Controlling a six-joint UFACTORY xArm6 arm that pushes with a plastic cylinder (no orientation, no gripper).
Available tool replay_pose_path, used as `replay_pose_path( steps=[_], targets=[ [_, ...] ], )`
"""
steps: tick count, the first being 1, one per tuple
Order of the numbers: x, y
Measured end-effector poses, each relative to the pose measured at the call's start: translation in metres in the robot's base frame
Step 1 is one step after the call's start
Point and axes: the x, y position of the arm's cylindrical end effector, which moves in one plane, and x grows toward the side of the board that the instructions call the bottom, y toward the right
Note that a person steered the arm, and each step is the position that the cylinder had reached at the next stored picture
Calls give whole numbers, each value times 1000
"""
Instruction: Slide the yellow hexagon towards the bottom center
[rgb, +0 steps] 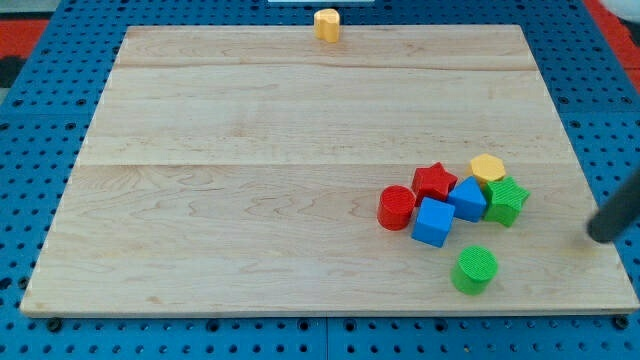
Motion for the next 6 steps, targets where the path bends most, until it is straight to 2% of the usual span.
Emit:
replay_pose_path(
  steps=[1,2,3,4,5,6],
  targets=[
    [-52,-65],
    [-85,-127],
    [-105,-153],
    [-112,-136],
    [-126,-73],
    [-156,-146]
  ],
)
